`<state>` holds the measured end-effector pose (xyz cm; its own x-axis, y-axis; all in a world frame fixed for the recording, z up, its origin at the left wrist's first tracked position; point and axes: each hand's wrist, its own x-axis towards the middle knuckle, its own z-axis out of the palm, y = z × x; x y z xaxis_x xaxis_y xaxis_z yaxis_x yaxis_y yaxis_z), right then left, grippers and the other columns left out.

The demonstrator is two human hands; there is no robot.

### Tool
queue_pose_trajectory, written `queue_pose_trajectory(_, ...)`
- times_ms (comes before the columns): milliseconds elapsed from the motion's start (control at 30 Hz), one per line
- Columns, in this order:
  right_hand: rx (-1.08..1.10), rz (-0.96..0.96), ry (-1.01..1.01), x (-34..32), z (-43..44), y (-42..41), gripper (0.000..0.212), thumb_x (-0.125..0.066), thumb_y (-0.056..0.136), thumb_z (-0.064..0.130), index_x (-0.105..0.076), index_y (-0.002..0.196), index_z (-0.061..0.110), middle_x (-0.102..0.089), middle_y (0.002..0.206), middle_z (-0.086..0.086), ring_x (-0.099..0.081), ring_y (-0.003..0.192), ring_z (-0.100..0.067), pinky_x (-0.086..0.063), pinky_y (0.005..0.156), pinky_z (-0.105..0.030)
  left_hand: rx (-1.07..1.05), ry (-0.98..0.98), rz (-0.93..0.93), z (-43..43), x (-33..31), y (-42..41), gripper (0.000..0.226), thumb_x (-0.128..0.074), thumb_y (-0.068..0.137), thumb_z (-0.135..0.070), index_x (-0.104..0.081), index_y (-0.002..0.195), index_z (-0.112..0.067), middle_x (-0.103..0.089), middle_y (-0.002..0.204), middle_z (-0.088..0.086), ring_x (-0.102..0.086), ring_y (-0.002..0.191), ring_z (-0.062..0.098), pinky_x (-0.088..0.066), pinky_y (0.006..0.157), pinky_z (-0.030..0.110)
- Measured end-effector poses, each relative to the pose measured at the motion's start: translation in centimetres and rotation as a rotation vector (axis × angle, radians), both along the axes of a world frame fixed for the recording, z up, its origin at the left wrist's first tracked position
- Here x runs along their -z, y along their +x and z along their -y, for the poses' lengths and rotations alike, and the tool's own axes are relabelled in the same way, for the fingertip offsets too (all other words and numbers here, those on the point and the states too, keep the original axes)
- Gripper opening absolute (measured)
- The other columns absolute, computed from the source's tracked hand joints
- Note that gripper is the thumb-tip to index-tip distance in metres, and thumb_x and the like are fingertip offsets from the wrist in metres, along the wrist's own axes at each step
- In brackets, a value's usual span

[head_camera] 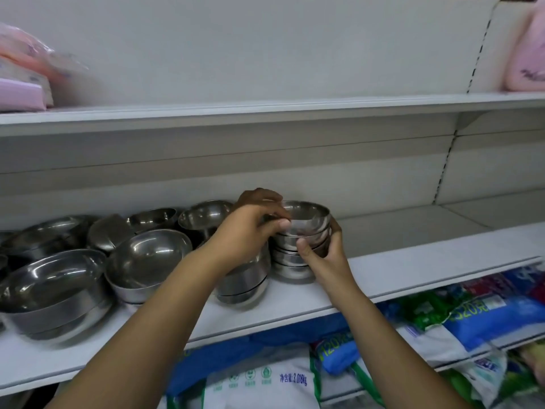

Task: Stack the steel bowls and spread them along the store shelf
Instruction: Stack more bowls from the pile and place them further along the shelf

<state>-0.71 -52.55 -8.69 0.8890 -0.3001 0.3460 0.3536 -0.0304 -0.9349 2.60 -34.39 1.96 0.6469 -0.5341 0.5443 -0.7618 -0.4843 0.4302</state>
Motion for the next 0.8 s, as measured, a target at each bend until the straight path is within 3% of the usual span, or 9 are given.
queue_pose_trajectory(100,-0.026,-0.030,-0.010,0.1,0.2,0.1,0.106,-0.088,0.061,0.056,-0.031,0.149,0.035,-0.060,0.138,0.010,-0.061,0.122,0.001,-0.051,0.095,-0.018,-0.036,0.048,-0.159,-0.6,-0.3,0.0,0.040,-0.072,0.090,-0.039,-0.063,0.129,-0.032,-0.046,0.139,-0.017,-0.041,0.130,0.001,-0.033,0.104,0.012)
queue_pose_trajectory(167,-0.052,-0.057,-0.022,0.2,0.3,0.2,0.108,-0.089,0.061,0.049,-0.028,0.149,0.038,-0.061,0.137,0.010,-0.062,0.122,-0.001,-0.052,0.095,-0.019,-0.062,0.083,-0.223,-0.8,-0.1,0.7,0.051,-0.073,0.085,-0.052,-0.057,0.132,-0.038,-0.053,0.138,-0.015,-0.050,0.129,0.006,-0.042,0.106,0.023)
queue_pose_trajectory(267,-0.057,-0.088,-0.028,0.3,0.4,0.2,0.109,-0.092,0.064,0.049,-0.028,0.150,0.033,-0.062,0.135,0.010,-0.062,0.122,-0.003,-0.052,0.092,-0.017,-0.078,0.042,-0.303,-0.8,0.2,1.3,0.045,-0.076,0.080,-0.056,-0.067,0.120,-0.036,-0.068,0.120,-0.015,-0.063,0.113,0.007,-0.052,0.101,0.038)
queue_pose_trajectory(400,-0.038,-0.115,-0.031,0.4,0.7,0.2,0.099,-0.092,0.067,0.042,-0.034,0.146,0.024,-0.064,0.131,0.005,-0.064,0.116,0.000,-0.051,0.083,-0.011,-0.043,0.005,-0.280,-0.5,0.8,1.3,0.030,-0.082,0.080,-0.042,-0.073,0.105,-0.029,-0.073,0.102,-0.014,-0.068,0.099,0.008,-0.055,0.094,0.041)
queue_pose_trajectory(567,-0.015,-0.131,-0.038,0.5,0.8,0.1,0.099,-0.094,0.065,0.042,-0.035,0.142,0.022,-0.064,0.131,0.004,-0.065,0.110,0.005,-0.051,0.083,-0.012,-0.038,-0.042,-0.289,-0.4,1.2,1.8,0.038,-0.084,0.078,-0.043,-0.074,0.109,-0.024,-0.073,0.106,-0.011,-0.068,0.103,0.008,-0.055,0.096,0.039)
queue_pose_trajectory(700,0.008,-0.145,-0.041,0.5,0.8,0.1,0.104,-0.091,0.057,0.055,-0.036,0.139,0.023,-0.064,0.129,0.006,-0.065,0.113,0.002,-0.053,0.087,-0.016,-0.012,-0.083,-0.307,-0.2,0.9,1.9,0.023,-0.085,0.076,-0.038,-0.074,0.094,-0.028,-0.074,0.097,-0.012,-0.069,0.096,0.005,-0.057,0.092,0.036)
queue_pose_trajectory(800,0.016,-0.162,-0.045,0.3,0.8,0.1,0.107,-0.089,0.051,0.058,-0.036,0.138,0.023,-0.063,0.128,0.008,-0.065,0.110,0.006,-0.052,0.085,-0.014,0.008,-0.112,-0.325,-0.2,0.9,2.2,0.025,-0.087,0.071,-0.041,-0.073,0.089,-0.031,-0.075,0.096,-0.014,-0.070,0.098,0.007,-0.056,0.095,0.042)
